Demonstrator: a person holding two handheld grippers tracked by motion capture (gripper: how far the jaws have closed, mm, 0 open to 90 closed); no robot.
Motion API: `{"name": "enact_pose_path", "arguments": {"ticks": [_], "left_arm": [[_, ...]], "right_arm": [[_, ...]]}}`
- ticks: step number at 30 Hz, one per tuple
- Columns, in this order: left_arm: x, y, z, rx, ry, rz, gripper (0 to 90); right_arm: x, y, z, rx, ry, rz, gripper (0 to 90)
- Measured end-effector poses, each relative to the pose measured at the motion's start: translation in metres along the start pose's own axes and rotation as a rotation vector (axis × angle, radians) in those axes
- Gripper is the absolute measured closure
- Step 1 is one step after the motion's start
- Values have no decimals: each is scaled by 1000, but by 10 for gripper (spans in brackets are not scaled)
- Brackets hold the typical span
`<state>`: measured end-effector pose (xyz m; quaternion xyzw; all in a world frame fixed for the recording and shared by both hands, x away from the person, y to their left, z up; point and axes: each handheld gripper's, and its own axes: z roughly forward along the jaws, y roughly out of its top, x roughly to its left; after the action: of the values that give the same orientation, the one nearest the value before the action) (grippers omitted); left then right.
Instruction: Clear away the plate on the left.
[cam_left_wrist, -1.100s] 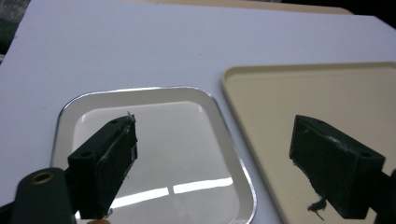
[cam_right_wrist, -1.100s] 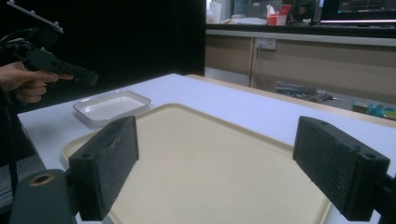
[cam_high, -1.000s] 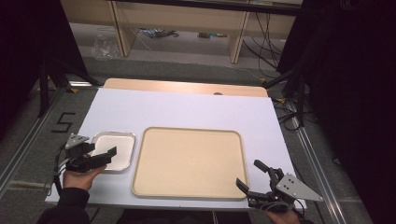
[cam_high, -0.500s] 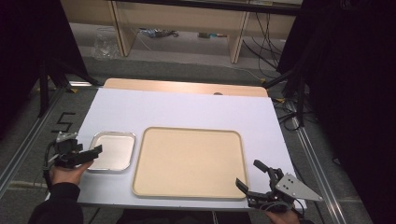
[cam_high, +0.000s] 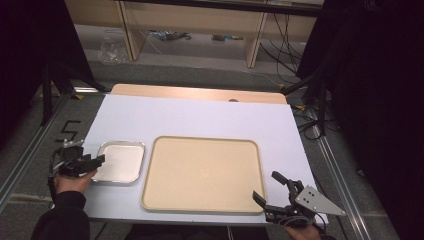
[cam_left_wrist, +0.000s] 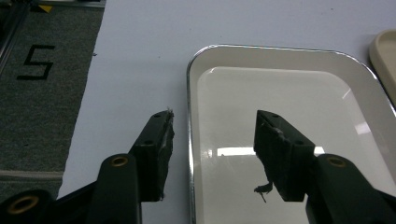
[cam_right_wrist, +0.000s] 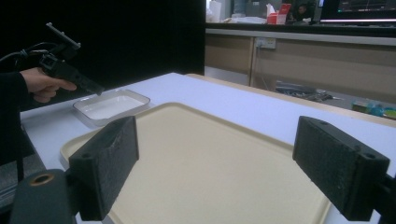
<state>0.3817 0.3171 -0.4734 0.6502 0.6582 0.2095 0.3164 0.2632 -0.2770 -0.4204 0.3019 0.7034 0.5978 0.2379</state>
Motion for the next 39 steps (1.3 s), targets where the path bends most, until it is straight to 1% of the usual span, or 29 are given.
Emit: {"name": "enact_pose_path", "arguments": {"ticks": [1,2,3,4,5,6,8,9,10,12,13,14,15,16,18,19,20,23,24,25,26,28,30,31,32,34,35,37,39], "left_arm": [[3,-1,3,24,2,-12,500],[5,-1,6,34,-1,-8,514],[5,-1,6,34,-1,-8,527],[6,-2,8,41,2,-20,543],[7,-2,9,43,0,-17,543],[8,-2,10,53,2,-34,568],[9,-2,12,52,-2,-36,596],[10,-1,13,65,1,-17,609],[9,-1,14,69,4,-28,617],[9,-1,15,74,1,-31,627],[10,0,16,79,-4,-12,640],[10,0,17,79,-2,-17,658],[9,-1,17,75,0,-35,658],[12,1,18,75,-16,-16,682],[12,1,18,74,-19,-15,695],[14,2,19,76,-28,-14,719],[14,3,19,80,-26,-28,725],[15,5,20,86,-29,-30,750],[15,5,20,88,-32,-38,764],[16,7,21,90,-37,-24,770],[16,7,21,94,-39,-22,779],[16,8,22,95,-40,-22,787],[15,8,22,99,-46,-33,798],[15,9,22,104,-44,-45,798],[16,9,22,106,-53,-34,805],[15,10,22,110,-56,-32,828],[17,10,23,114,-66,-33,833],[18,11,23,116,-78,-71,838],[20,12,23,125,-84,-72,845]], "right_arm": [[0,0,0,-1,1,1,151],[0,0,0,0,0,0,152],[0,0,0,0,0,0,152],[0,0,0,-2,0,0,152],[0,0,0,-2,0,0,152],[0,0,0,0,0,0,152],[0,0,0,-4,-2,3,152],[0,0,0,-5,-2,3,152],[0,0,0,-5,-1,1,152],[0,0,0,-5,-1,1,152],[0,0,0,-5,-1,1,152],[0,0,0,-6,-2,1,152],[0,0,0,-6,-2,1,152],[0,0,0,-5,0,1,152],[0,0,0,-5,0,2,152],[0,0,0,-4,0,2,152],[0,0,0,-2,0,1,152],[0,0,0,-1,1,1,152],[0,0,0,-3,-2,2,152],[0,0,0,-1,1,1,152],[0,0,0,-1,0,2,152],[0,0,0,-1,0,1,152],[0,0,0,-1,0,2,152],[0,0,0,0,1,1,152],[0,0,1,-9,-1,5,152],[0,0,0,0,0,2,152],[0,0,0,-1,-1,2,152],[0,0,0,-3,0,2,152],[0,0,0,-3,0,2,152]]}}
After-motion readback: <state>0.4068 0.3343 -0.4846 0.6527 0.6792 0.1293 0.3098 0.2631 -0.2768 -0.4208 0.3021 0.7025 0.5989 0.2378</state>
